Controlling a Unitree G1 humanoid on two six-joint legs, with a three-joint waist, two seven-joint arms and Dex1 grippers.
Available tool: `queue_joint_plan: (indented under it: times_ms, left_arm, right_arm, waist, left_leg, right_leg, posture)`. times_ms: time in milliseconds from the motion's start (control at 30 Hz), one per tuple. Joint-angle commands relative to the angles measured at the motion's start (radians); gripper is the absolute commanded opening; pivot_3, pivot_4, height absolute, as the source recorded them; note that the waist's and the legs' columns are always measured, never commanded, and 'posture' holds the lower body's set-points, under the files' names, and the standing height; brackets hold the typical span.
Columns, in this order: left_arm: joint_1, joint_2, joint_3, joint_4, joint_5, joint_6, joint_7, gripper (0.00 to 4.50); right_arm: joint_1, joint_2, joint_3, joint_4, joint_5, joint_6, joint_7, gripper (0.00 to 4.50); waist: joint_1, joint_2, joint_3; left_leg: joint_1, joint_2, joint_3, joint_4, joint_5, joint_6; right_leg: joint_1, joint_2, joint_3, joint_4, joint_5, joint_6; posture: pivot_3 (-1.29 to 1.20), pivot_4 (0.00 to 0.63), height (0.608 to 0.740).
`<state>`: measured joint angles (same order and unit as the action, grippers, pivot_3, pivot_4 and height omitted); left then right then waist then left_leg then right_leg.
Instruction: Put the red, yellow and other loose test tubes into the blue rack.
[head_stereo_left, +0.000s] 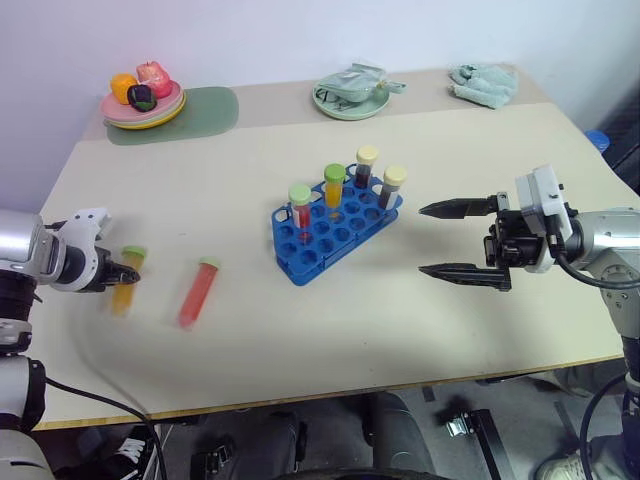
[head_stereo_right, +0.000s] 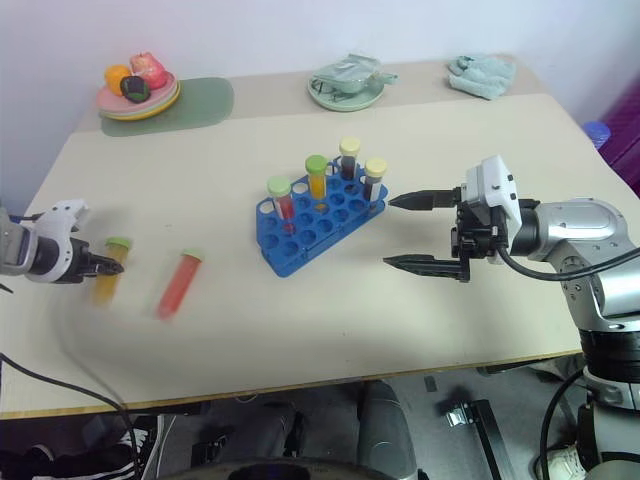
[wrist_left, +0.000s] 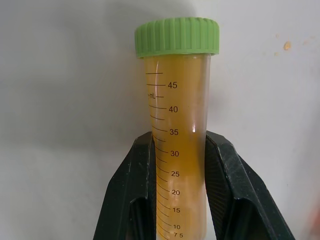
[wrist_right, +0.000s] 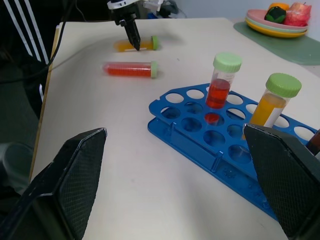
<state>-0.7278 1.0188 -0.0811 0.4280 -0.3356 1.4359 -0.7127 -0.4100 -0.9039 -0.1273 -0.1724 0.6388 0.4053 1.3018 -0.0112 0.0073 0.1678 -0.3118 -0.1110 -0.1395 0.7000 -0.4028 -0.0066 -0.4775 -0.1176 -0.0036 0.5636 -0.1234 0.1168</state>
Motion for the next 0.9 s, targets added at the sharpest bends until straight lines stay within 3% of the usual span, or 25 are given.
queue_joint_plan:
  times_ms: [33,133,200,333,500,667,900]
  left_arm:
    - [0.005,0.017,0.061,-0.044,0.009,-0.017,0.026,0.70]
    - [0.022,0.027,0.120,-0.104,0.036,-0.124,0.075,0.70]
    - [0.072,-0.003,0.232,-0.204,0.030,-0.352,0.094,0.70]
    - [0.140,-0.104,0.438,-0.341,-0.041,-0.591,0.098,0.70]
    - [0.200,-0.230,0.530,-0.501,-0.160,-0.816,-0.004,0.70]
    - [0.179,-0.363,0.429,-0.599,-0.202,-0.987,-0.086,0.70]
    - [0.129,-0.559,0.181,-0.608,-0.054,-1.205,-0.043,0.70]
  right_arm:
    - [-0.015,0.000,-0.024,-0.010,0.000,-0.018,-0.002,4.50]
    - [-0.007,0.002,-0.037,-0.006,-0.005,-0.023,-0.011,4.50]
    - [0.007,0.001,-0.049,-0.005,-0.007,-0.025,-0.023,4.50]
    - [0.019,0.009,-0.065,0.005,-0.017,-0.039,-0.051,4.50]
    - [0.008,0.033,-0.074,0.032,-0.038,-0.054,-0.101,4.50]
    - [0.005,0.044,-0.077,0.036,-0.047,-0.057,-0.138,4.50]
    - [0.041,0.030,-0.119,0.033,-0.062,-0.068,-0.173,4.50]
  waist:
    - [-0.001,0.000,0.000]
    - [0.000,0.000,0.000]
    - [0.000,0.000,0.000]
    - [0.004,-0.001,0.000]
    - [0.001,-0.001,0.000]
    - [0.008,-0.001,-0.001]
    - [0.022,-0.001,-0.001]
  left_leg:
    - [0.000,0.000,0.000,0.000,0.000,0.000]
    - [0.000,0.001,0.000,0.000,0.000,0.000]
    - [0.000,0.001,0.000,0.000,0.000,0.000]
    - [-0.001,0.002,-0.001,0.001,0.000,0.000]
    - [-0.001,0.002,0.001,0.001,0.000,0.000]
    - [-0.001,0.002,0.001,0.002,0.000,0.000]
    - [0.000,0.002,0.002,0.002,0.000,0.000]
  right_leg:
    - [0.000,0.000,0.000,0.000,0.000,0.000]
    - [0.000,0.000,0.000,0.000,0.000,0.000]
    - [0.000,0.000,0.000,0.000,0.000,0.000]
    - [0.000,-0.001,0.000,-0.001,0.001,0.000]
    - [0.000,-0.001,0.000,-0.002,0.001,0.000]
    - [0.001,-0.001,0.000,-0.002,0.001,0.000]
    - [0.002,-0.001,0.000,-0.003,0.002,0.001]
  posture:
    - [0.00,0.150,0.740]
    - [0.00,0.150,0.740]
    - [0.00,0.150,0.740]
    - [0.00,0.150,0.740]
    - [0.00,0.150,0.740]
    - [0.00,0.150,0.740]
    - [0.00,0.150,0.740]
